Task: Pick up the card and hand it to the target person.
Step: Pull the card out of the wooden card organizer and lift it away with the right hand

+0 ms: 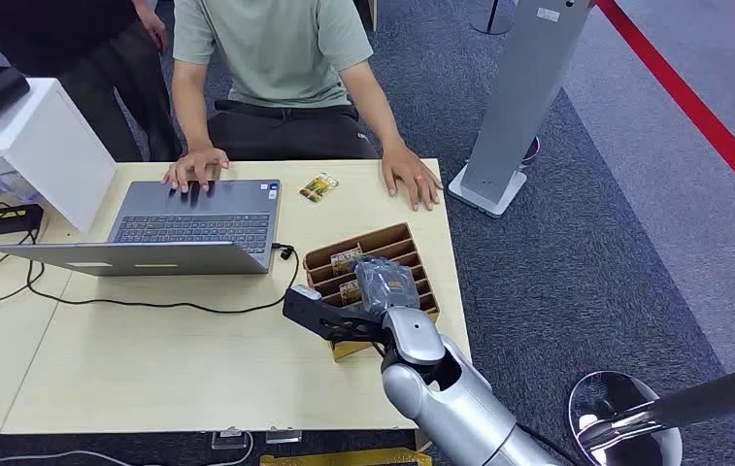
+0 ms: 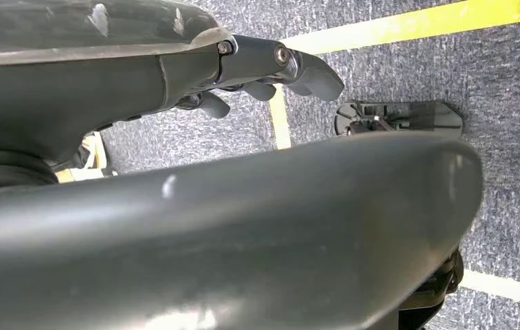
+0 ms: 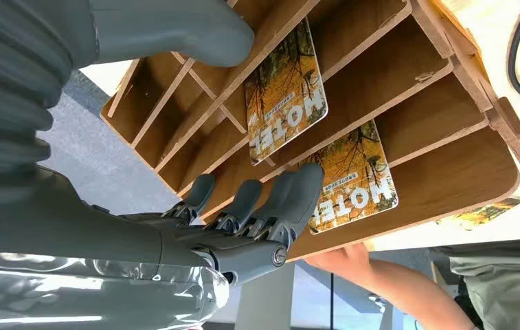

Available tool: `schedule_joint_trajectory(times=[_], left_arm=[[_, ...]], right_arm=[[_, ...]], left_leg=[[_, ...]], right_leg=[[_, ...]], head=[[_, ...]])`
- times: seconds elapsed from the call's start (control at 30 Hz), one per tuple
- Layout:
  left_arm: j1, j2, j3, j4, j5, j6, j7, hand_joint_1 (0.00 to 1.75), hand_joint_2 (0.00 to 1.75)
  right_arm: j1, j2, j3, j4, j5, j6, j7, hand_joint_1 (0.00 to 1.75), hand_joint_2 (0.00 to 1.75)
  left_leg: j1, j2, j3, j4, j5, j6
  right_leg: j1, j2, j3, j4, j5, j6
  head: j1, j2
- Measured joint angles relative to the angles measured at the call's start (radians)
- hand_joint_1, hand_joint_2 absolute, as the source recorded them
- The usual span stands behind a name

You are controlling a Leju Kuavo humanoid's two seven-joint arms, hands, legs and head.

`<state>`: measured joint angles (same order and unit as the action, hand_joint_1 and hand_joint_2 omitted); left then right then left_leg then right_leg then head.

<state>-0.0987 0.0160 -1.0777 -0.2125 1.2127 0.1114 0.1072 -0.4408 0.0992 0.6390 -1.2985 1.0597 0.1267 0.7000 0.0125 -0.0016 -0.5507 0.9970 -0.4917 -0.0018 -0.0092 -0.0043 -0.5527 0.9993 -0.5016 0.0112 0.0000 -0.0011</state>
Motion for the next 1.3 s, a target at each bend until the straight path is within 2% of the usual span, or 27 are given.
schedule_joint_trajectory(times=[0.13, 0.27, 0.4, 0.7, 0.97, 1.23, 1.3], left_arm=[[0.0, 0.0, 0.0, 0.0, 0.0, 0.0, 0.0, 0.0, 0.0], [0.0, 0.0, 0.0, 0.0, 0.0, 0.0, 0.0, 0.0, 0.0], [0.0, 0.0, 0.0, 0.0, 0.0, 0.0, 0.0, 0.0, 0.0], [0.0, 0.0, -0.007, 0.0, -0.003, 0.0, 0.0, 0.0, 0.0], [0.0, 0.0, -0.014, 0.0, -0.006, 0.0, 0.0, 0.0, 0.0], [0.0, 0.0, -0.015, 0.0, -0.006, 0.0, 0.0, 0.0, 0.0], [0.0, 0.0, -0.016, 0.0, -0.006, 0.0, 0.0, 0.0, 0.0]], right_arm=[[0.001, 0.0, 0.0, -0.001, -0.004, 0.0, 0.0, 0.71, 1.75], [0.001, -0.001, 0.0, -0.003, -0.009, -0.001, 0.0, 0.78, 1.75], [0.001, -0.003, 0.0, -0.005, -0.01, -0.001, 0.0, 0.98, 1.75], [0.001, -0.008, 0.0, -0.005, -0.019, -0.003, 0.0, 0.98, 1.75], [0.002, -0.01, 0.0, -0.005, -0.023, -0.003, 0.0, 1.1, 1.75], [0.001, -0.01, 0.0, -0.005, -0.036, -0.006, 0.0, 1.68, 1.75], [-0.001, -0.01, 0.0, -0.005, -0.039, -0.007, 0.0, 1.75, 1.75]], left_leg=[[0.0, 0.0, 0.0, 0.0, 0.0, 0.0], [0.0, 0.0, 0.0, 0.0, 0.0, 0.0], [0.0, 0.0, 0.0, 0.0, 0.0, 0.0], [0.0, 0.0, 0.0, 0.0, 0.0, 0.0], [0.0, 0.0, 0.0, 0.0, 0.0, 0.0], [0.0, 0.0, 0.0, 0.0, 0.0, 0.0], [0.0, 0.0, 0.0, 0.0, 0.0, 0.0]], right_leg=[[0.0, 0.0, 0.0, 0.0, 0.0, 0.0], [0.0, 0.0, 0.0, 0.0, 0.0, 0.0], [0.0, 0.0, 0.0, 0.0, 0.0, 0.0], [0.0, 0.0, 0.0, 0.0, 0.0, 0.0], [0.0, 0.0, 0.0, 0.0, 0.0, 0.0], [0.0, 0.0, 0.0, 0.0, 0.0, 0.0], [0.0, 0.0, 0.0, 0.0, 0.0, 0.0]], head=[[0.0, 0.0], [0.0, 0.0], [0.0, 0.0], [0.0, 0.0], [0.0, 0.0], [0.0, 0.0], [0.0, 0.0]])
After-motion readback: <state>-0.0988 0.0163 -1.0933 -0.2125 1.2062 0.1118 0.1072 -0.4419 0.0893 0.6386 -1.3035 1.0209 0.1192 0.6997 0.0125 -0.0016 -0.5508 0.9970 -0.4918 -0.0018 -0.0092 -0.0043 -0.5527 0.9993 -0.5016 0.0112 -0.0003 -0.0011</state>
